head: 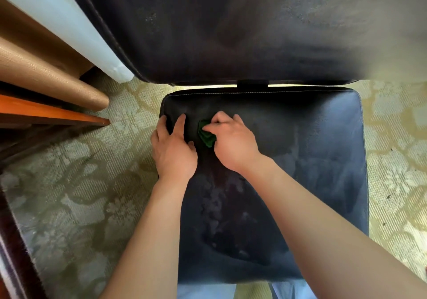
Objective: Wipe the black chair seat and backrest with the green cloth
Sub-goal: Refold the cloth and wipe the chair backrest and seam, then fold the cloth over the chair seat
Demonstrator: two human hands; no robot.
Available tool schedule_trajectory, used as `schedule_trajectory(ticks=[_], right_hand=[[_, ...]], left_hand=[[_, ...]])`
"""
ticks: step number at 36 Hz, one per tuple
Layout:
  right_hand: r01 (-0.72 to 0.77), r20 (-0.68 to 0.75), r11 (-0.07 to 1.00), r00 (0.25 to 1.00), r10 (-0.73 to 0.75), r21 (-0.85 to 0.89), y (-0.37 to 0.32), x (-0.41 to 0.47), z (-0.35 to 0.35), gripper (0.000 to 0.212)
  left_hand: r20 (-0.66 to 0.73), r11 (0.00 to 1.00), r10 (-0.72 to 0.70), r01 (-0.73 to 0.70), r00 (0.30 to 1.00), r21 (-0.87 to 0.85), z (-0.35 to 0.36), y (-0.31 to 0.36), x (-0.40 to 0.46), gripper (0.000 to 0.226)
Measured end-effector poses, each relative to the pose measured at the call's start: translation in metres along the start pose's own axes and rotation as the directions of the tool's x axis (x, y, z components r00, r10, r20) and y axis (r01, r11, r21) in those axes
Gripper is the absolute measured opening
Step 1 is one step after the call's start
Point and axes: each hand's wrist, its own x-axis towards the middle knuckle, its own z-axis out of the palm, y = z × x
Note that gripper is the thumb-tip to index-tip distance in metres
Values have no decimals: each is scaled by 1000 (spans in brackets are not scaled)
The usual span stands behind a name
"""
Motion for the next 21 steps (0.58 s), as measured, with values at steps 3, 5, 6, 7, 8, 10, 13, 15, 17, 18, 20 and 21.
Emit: schedule_trajectory(ticks=[3,5,6,7,8,10,13,15,17,18,20,21], right_hand=[[-7,70,1000,998,6,7,0,-14,-1,45],[-26,148,1000,989,24,13,3,-24,-1,46],[-45,178,999,983,39,30,5,-29,-1,48],[-74,195,995,979,60,67,8,-34,-2,50],[-111,192,986,978,86,126,9,-40,-4,53],[-202,149,936,975,165,288,12,-52,-13,54],[-331,84,764,935,344,554,12,-73,-32,47],[-360,70,636,898,434,683,10,-85,-42,37],[-357,98,527,885,455,771,6,-96,-52,26],[-352,122,475,885,449,806,4,-102,-58,23],[-335,162,402,899,407,852,-3,-114,-69,18],[-326,172,379,906,387,866,-7,-121,-76,16]], left_hand=[[55,999,11,-13,998,36,-4,1,-11,68],[100,999,13,-18,995,46,-7,4,-21,64],[124,999,15,-21,992,48,-7,5,-26,61],[147,999,15,-22,989,49,-8,7,-31,59],[168,999,12,-20,986,44,-9,9,-36,57],[202,1000,11,-10,979,-2,-13,15,-45,53],[222,992,17,11,975,-122,-23,27,-60,42],[217,981,28,15,976,-195,-34,38,-73,33],[214,962,53,7,975,-272,-47,50,-88,25],[216,951,70,0,974,-308,-53,56,-95,23],[225,924,98,-5,970,-382,-66,66,-111,21],[231,909,106,-1,967,-417,-73,70,-120,21]])
